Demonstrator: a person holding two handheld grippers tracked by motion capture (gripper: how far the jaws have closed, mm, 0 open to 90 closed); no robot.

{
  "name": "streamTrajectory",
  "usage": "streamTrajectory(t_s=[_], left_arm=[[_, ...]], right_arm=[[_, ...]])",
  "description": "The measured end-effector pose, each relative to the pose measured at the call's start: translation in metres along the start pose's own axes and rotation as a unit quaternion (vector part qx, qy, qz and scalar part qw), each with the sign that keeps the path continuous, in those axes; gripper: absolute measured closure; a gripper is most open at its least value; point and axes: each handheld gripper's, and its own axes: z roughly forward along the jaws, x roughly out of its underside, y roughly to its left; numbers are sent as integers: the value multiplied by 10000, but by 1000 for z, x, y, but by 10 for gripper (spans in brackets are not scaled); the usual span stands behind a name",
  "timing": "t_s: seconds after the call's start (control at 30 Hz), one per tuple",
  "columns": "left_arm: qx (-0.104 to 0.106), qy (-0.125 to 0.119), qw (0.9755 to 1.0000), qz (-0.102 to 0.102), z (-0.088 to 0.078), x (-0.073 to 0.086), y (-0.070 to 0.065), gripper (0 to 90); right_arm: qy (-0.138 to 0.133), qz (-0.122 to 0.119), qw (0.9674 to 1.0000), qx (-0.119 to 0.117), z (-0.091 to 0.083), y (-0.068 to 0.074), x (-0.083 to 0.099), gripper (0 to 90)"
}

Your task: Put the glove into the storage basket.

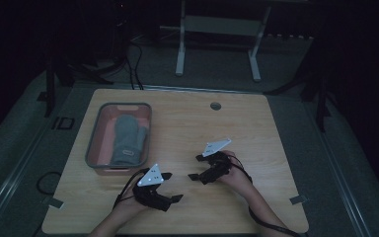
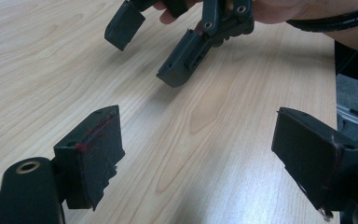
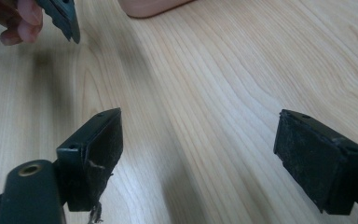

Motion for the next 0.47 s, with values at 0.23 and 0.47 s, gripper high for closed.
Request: streamTrajectory(t_s=[0.23, 0.47], left_arm=[[78, 62, 9999, -20, 4, 1, -2, 166], [138, 97, 9998, -79, 6, 3, -2, 167]], right_arm=[[37, -37, 9999, 91, -3, -2, 12, 158], [61, 64, 10000, 34, -3, -6, 22, 161]])
